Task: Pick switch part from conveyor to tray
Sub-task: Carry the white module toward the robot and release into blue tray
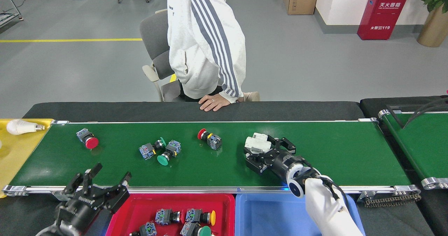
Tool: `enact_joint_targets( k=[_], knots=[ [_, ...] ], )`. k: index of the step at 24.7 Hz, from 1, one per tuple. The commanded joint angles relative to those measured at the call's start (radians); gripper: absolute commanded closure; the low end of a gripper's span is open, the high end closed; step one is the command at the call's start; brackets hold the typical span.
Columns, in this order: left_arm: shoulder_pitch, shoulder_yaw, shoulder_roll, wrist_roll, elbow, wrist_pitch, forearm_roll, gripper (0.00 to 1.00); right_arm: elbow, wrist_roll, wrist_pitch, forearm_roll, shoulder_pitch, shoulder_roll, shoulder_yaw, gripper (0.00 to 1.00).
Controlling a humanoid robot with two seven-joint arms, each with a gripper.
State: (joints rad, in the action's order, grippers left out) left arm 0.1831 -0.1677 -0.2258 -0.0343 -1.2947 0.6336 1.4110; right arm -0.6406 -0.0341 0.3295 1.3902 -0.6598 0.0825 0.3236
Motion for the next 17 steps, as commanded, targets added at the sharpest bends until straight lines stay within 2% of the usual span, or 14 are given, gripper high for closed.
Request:
enact_joint_targets(
  k=[1,2,4,12,16,17],
  knots=[
    [0.073,0.049,-0.023,-0.001,0.08,0.021,0.002,0.0,0.002,-0.04,-0.035,0.0,-0.024,0.002,0.054,0.64],
    [0.102,0.071,-0.024,-0.001,0.123,0.018,0.002,0.0,0.005,-0.043,-0.041,-0.002,-0.024,0.002,0.08,0.82],
    [0.136,0.085,-0.024,0.001,0.176,0.006,0.003,0.0,0.012,-0.044,-0.05,-0.002,-0.024,0.007,0.097,0.98],
    [0.211,0.085,-0.027,0.007,0.338,-0.146,0.04,0.0,-0.028,-0.07,-0.05,-0.005,-0.02,0.014,0.1,0.98],
    [0.205,0.085,-0.067,0.053,0.391,-0.238,0.039,0.01,-0.228,-0.087,-0.006,-0.005,0.054,-0.007,0.1,0.98],
    [0.203,0.085,-0.084,0.083,0.414,-0.256,0.039,0.01,-0.297,-0.086,0.039,-0.005,0.085,-0.033,0.097,0.98]
  ],
)
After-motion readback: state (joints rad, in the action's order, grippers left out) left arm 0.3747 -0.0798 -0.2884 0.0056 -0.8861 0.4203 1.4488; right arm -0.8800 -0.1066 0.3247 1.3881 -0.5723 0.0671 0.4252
